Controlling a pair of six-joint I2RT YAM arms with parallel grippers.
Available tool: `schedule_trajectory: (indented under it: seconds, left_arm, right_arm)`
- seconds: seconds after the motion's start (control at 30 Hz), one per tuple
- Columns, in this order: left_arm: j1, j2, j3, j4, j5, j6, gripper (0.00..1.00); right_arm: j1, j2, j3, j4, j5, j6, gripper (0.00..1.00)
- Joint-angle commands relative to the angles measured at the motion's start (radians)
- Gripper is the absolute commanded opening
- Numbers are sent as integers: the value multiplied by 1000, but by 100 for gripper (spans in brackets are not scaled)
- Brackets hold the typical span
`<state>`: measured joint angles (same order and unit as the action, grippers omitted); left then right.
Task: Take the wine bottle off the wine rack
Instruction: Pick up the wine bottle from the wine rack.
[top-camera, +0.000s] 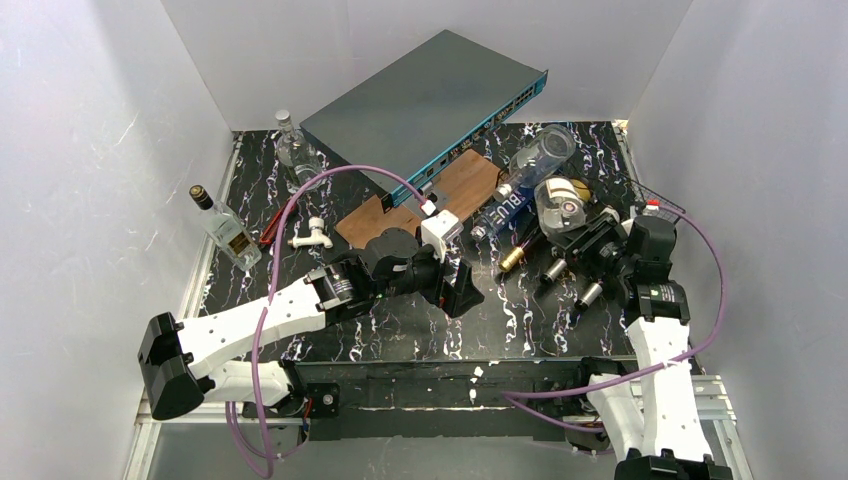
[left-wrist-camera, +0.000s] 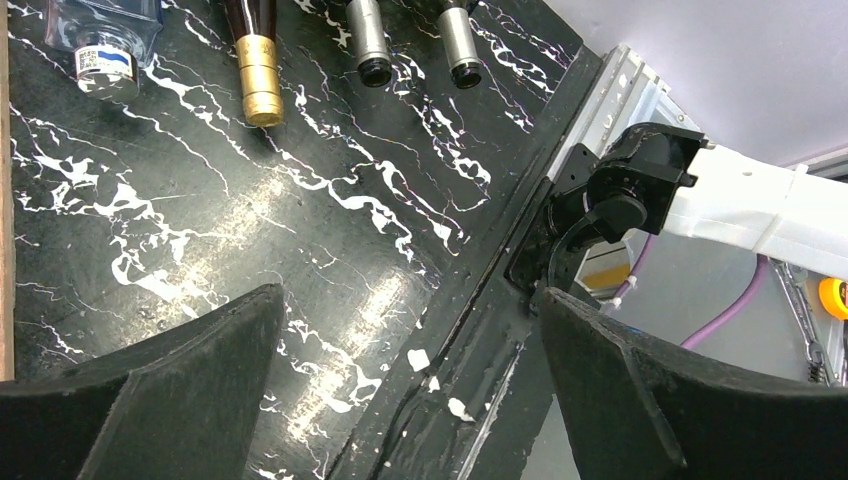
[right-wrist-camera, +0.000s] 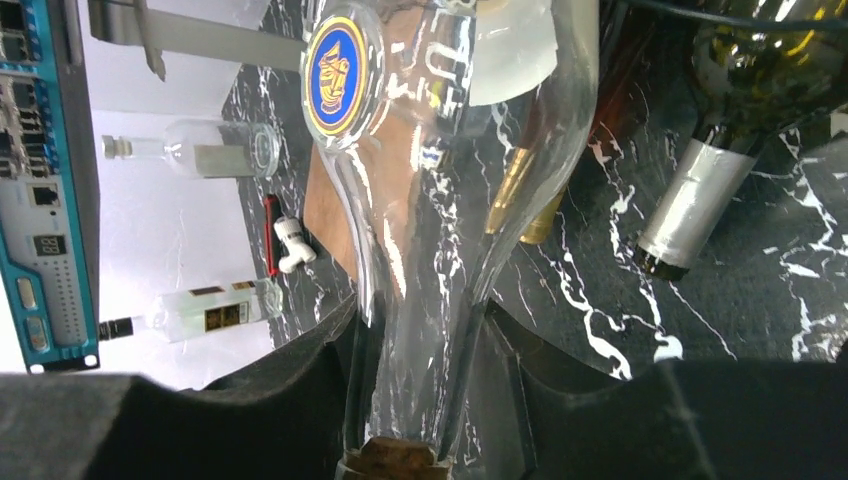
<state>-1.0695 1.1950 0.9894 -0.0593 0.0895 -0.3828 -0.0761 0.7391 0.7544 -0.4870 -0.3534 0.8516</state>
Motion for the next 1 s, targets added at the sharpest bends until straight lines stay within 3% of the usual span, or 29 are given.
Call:
schedule_trajectory:
  seconds: [0.0,0.2,0.57,0.73,0.8,0.97]
  left_arm:
    - [-6,-22,-11,17,11,22,98]
    - [-6,-20,-12,9,18,22,98]
    - [-6,32,-25,53,28,52,98]
    - [-9,110,28,97,-46,29,98]
    - [-15,146,51,101,-75,29,95]
    - [-24,237,122,105,-163,-10,73]
  right_arm:
    - [12,-55,28,191,-76,-52,1]
    - [12,-21,-90,263,-40,25,1]
    - [12,0,-71,259,-39,-7,1]
    - [12,-30,-62,243,-28,-23,1]
    - [12,-46,-61,245,-26,-25,1]
    - [12,-79,-77,245,-22,-36,1]
